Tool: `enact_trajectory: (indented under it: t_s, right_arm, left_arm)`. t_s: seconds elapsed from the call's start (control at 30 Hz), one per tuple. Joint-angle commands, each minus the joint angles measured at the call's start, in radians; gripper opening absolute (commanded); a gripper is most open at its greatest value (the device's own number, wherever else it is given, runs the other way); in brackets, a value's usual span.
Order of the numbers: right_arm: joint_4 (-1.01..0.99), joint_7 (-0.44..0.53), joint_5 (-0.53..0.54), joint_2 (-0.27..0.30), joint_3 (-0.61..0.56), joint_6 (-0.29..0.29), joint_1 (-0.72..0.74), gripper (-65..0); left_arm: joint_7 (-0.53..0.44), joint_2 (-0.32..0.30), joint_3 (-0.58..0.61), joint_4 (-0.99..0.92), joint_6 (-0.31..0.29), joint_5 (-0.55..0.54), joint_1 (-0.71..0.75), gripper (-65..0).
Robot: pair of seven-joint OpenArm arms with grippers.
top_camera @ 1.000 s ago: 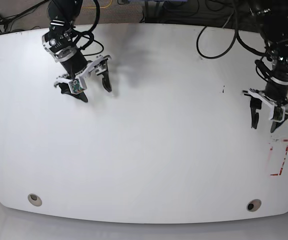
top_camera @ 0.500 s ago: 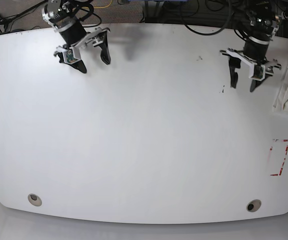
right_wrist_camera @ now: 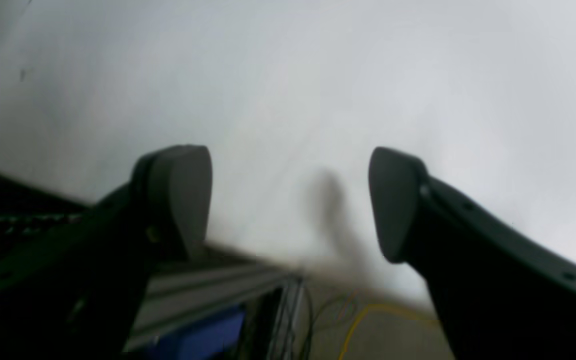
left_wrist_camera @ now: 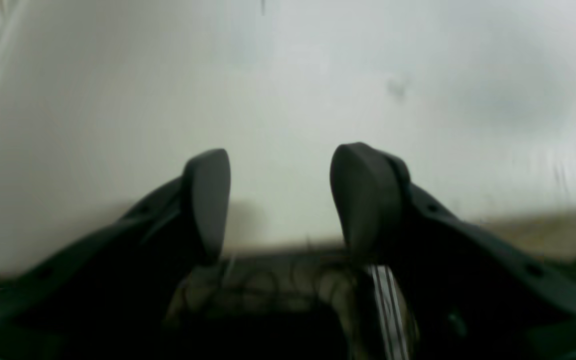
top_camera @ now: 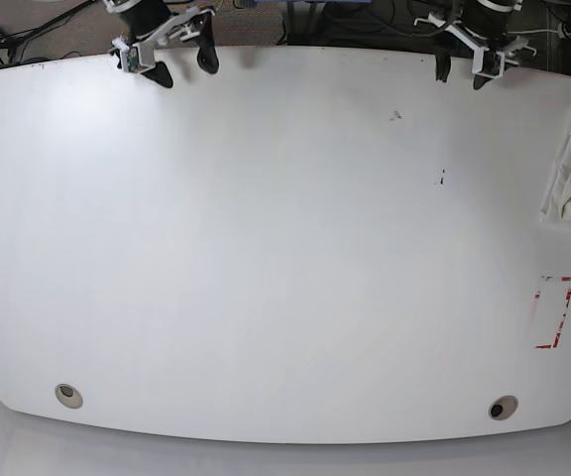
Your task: Fold the T-shirt properly
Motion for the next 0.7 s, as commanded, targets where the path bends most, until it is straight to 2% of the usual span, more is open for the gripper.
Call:
enact_trajectory:
  t_s: [0.0,0.23,0.4,0.67]
  right_arm:
    - [0.014,0.051,0.037,0.006,0.003,0.009,-0.034,-18.2]
    - [0.011,0.067,0.031,-0.040,0.003,0.009,-0.125,-18.2]
    - [0.011,0.067,0.031,-0.049,-0.001,0.009,-0.182,-18.2]
    - [-0.021,0.067,0.030,-0.054,-0.024,0.009,-0.241,-18.2]
  left_arm:
    - [-0.023,-0.001,-0.003,0.018,-0.001,-0.015,0.048,-32.4]
    - [-0.023,-0.004,-0.007,0.007,-0.001,-0.015,0.159,-32.5]
    - [-0.022,-0.007,-0.004,-0.016,-0.001,-0.014,0.205,-32.5]
    - [-0.022,-0.071,0.036,-0.145,-0.001,-0.015,0.218,-32.5]
